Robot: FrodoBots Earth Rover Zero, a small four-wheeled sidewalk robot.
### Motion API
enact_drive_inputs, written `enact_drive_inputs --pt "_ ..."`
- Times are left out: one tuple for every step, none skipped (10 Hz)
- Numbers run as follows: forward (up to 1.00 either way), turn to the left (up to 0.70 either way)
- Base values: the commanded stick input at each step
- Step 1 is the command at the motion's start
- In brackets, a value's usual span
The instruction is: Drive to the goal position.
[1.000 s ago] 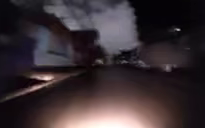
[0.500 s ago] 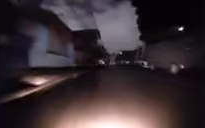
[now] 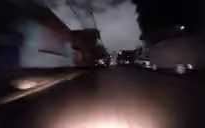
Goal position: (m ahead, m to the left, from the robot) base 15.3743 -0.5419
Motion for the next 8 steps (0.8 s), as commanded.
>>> enact_drive_inputs --pt "1.00 0.00" --pt "1.00 0.00" --pt "1.00 0.00" --pt "1.00 0.00" --pt "0.95 0.00" --pt "0.04 0.00" --pt "0.80 0.00" --pt "1.00 0.00"
